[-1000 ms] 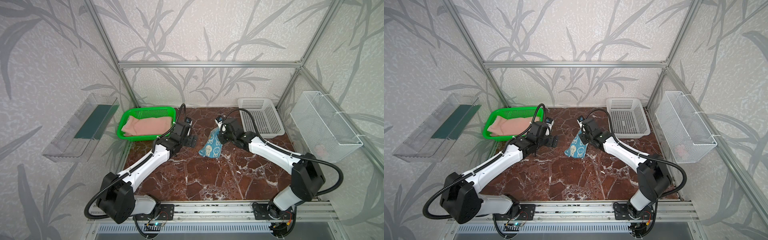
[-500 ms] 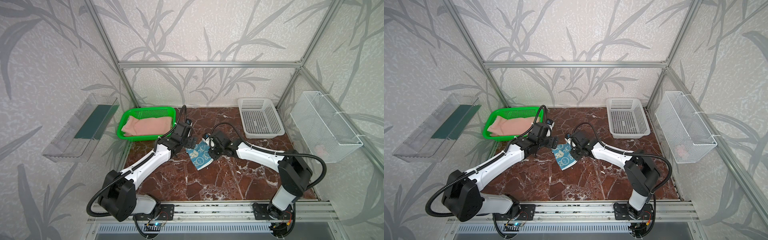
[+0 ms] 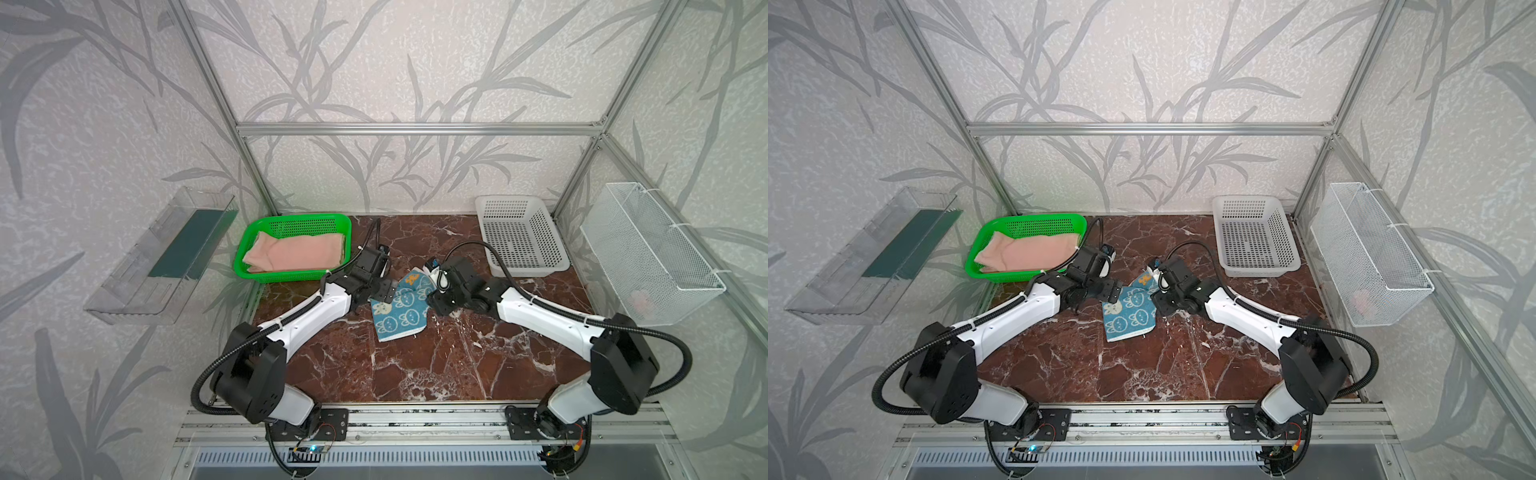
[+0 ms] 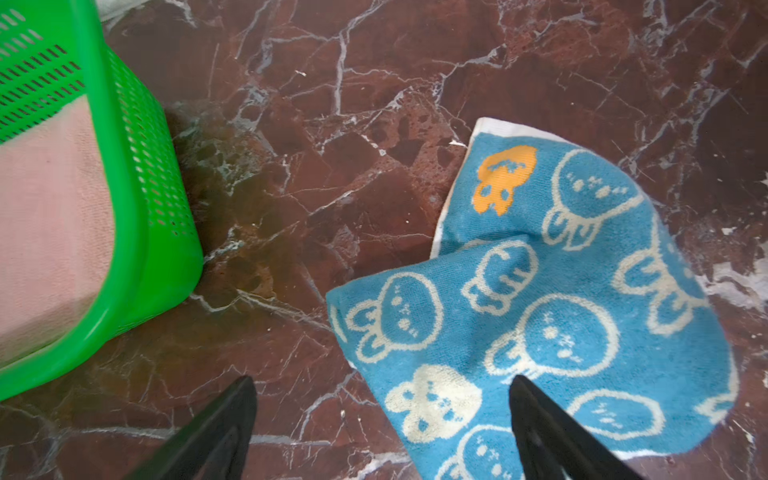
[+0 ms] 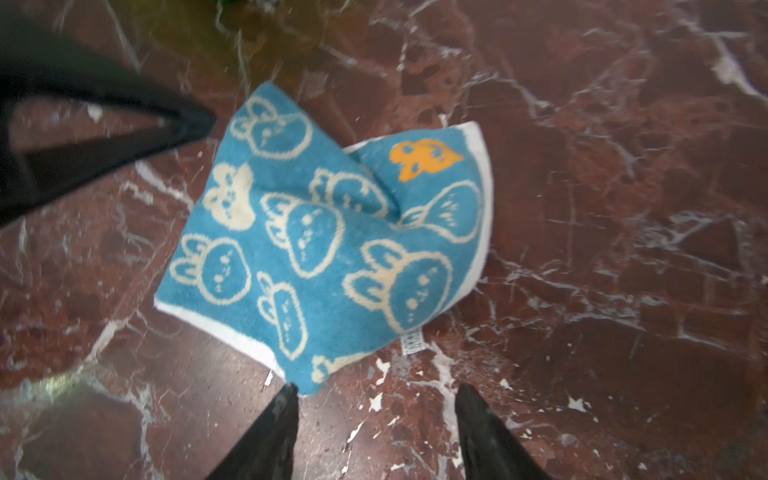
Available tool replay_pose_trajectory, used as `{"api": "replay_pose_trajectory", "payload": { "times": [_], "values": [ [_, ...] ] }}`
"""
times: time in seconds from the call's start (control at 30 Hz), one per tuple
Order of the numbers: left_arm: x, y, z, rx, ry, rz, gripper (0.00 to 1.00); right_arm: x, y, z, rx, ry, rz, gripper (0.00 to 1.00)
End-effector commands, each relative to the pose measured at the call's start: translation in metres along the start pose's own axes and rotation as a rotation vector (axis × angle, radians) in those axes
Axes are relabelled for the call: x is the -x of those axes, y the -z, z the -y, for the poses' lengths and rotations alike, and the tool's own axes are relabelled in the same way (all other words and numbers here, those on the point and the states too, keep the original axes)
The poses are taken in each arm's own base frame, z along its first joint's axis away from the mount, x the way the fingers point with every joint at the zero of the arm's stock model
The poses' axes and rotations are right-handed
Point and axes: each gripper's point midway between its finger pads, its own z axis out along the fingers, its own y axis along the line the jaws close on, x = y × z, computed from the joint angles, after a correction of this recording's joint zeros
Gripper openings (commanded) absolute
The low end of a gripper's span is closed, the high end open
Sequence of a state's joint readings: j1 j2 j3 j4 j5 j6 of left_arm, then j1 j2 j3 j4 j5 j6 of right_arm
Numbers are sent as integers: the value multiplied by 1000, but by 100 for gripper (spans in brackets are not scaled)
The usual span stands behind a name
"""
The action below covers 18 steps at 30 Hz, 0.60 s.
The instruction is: Fold and stack the towels
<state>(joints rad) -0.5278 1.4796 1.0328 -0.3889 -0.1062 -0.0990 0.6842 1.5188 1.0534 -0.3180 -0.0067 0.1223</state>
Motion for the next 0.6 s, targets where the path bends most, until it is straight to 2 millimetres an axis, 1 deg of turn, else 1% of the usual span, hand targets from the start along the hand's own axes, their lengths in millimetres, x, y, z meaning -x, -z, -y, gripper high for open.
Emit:
{"api": "replay_pose_trajectory", "payload": {
  "times": [0.0, 0.07, 0.2, 0.3, 0.43, 0.57],
  "values": [
    [13, 7, 28, -93, -18, 19, 94, -8, -4, 27, -51, -114, 1, 61],
    [15, 6, 44, -128, -38, 15, 94, -13, -11, 36, -65, -146, -17, 61],
    [14, -3, 71, -163, -74, -19, 93, -17, -30, 47, -76, -204, -54, 60],
    [11, -10, 83, -157, -92, -57, 92, -19, -45, 48, -59, -238, -87, 57],
    [2, -22, 87, -150, -83, -127, 91, -26, -67, 53, -62, -286, -122, 56],
    [-13, -36, 77, -76, -38, -172, 89, -24, -80, 56, -14, -366, -93, 54]
  ]
}}
